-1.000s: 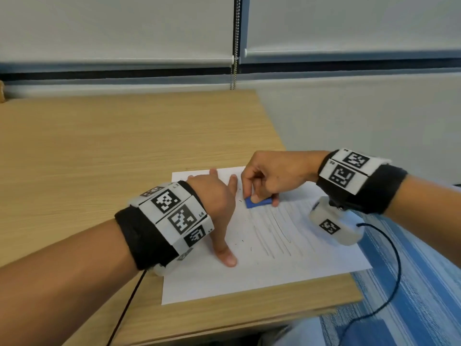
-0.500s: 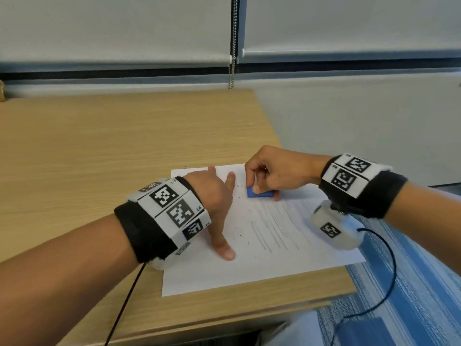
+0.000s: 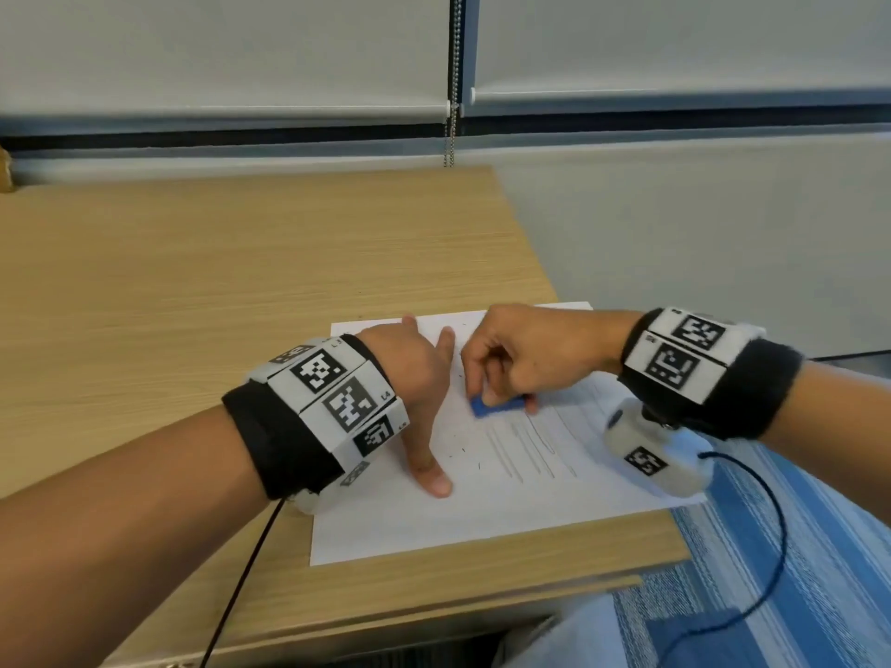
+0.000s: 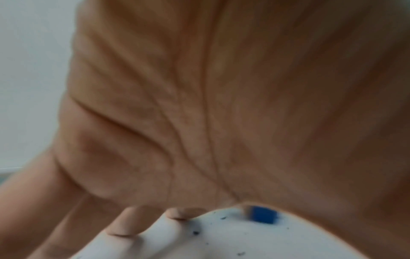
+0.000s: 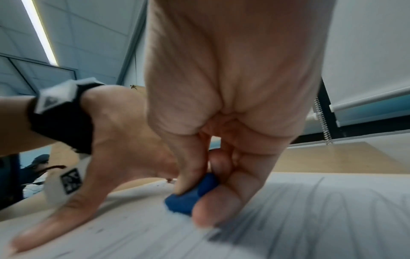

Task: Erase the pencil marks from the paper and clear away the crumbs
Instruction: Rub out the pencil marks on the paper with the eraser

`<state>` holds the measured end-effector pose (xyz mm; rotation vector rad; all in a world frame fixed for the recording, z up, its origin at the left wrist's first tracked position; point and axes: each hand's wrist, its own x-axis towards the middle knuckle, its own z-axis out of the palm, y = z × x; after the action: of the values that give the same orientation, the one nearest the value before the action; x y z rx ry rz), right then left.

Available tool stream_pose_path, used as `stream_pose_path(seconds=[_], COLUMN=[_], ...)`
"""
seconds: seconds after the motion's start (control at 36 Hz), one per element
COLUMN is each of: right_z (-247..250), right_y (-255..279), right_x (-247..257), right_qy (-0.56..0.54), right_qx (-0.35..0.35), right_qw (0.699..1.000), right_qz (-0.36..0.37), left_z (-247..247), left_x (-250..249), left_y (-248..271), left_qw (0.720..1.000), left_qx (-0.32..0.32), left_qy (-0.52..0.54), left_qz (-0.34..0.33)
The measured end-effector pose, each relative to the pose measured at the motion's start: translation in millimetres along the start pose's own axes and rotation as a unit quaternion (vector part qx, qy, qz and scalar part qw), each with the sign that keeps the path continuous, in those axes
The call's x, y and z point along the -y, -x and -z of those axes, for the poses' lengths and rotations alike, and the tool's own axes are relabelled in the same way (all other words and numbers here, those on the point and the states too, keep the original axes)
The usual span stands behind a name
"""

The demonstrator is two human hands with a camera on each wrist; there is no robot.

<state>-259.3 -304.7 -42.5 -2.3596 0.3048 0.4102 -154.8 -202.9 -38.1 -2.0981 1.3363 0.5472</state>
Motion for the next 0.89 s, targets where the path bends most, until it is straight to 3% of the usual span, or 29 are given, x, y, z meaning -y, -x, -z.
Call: stream_pose_path(seconds=[0.11, 0.28, 0.44, 0.61, 0.78, 0.89], right_z=[0, -10, -7, -17, -15, -23], right_y=[-6, 13, 9, 23, 17, 33], right_x=[0, 3, -1, 1, -1, 1], right_qy=[0.002, 0.001, -0.008, -0.022, -0.01, -0.036], right_qx=[-0.098, 0.042, -0.068, 0.046, -0.073, 0.037], right_qw=[0.995, 0.999, 0.998, 0.999, 0.997, 0.999], right_qz=[-0.014, -0.007, -0.013, 0.0, -0.016, 0.008], left_z=[-2, -10, -2, -1, -3, -3], left_x=[-7, 4, -6, -5, -6, -7], left_y=[8, -1, 9, 11, 11, 11], left_qw=[0.999, 0.996, 0.999, 0.999, 0.999, 0.999], left_qx=[0.024, -0.042, 0.016, 0.02, 0.016, 0.013], left_qy=[-0.045, 0.078, -0.034, -0.033, -0.035, -0.036], left_qz=[-0.009, -0.003, -0.013, -0.019, -0.007, -0.008])
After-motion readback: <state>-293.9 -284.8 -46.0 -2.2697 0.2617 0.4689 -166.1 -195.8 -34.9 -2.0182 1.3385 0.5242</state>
